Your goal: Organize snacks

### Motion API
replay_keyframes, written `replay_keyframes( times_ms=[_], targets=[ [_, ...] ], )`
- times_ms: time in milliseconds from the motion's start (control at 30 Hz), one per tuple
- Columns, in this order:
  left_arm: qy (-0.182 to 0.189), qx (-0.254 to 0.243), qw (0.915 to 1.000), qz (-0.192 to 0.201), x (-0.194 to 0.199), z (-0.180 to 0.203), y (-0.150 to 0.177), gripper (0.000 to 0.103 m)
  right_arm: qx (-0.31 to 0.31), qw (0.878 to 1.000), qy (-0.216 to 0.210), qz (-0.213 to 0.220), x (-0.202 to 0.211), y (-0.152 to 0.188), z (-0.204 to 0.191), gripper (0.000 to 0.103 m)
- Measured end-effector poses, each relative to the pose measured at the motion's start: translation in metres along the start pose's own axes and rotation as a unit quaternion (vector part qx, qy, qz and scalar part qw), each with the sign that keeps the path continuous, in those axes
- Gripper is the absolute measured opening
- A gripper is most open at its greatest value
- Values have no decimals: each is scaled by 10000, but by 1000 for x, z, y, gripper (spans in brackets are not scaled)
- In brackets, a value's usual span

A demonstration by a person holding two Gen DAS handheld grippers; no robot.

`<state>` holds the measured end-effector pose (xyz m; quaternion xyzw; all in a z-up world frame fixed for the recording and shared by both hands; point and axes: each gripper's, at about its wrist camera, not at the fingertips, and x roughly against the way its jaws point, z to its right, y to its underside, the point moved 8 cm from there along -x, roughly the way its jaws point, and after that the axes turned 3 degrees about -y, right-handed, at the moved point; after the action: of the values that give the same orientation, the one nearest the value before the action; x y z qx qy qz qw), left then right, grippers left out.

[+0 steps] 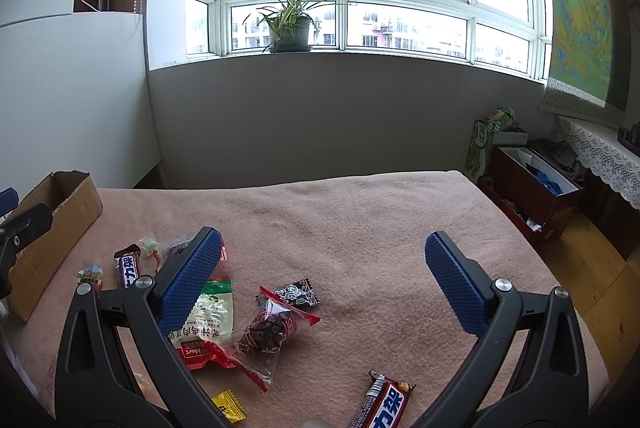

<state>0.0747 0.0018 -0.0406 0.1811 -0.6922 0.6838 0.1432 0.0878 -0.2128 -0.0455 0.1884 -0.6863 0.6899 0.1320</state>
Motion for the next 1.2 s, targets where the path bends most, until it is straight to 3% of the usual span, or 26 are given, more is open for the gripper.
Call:
replay_keyframes(
  times_ms=[500, 800, 1000, 1200],
  targets=[
    [-20, -69, 9999, -90, 6, -5, 10, 92, 141, 9994, -276, -138, 6, 6, -12, 103],
    [36, -76, 9996, -283, 17, -28, 31, 92, 377, 9888, -1238, -742, 7, 30, -44, 103],
    [410, 375, 9960, -705, 21, -48, 56, 91, 297, 9646, -2223, -1385, 5, 55, -71, 103],
    [888, 258, 9913, -940, 41, -30, 74, 91, 25, 9320, -3065, -1933, 13, 74, -95, 101]
  ],
)
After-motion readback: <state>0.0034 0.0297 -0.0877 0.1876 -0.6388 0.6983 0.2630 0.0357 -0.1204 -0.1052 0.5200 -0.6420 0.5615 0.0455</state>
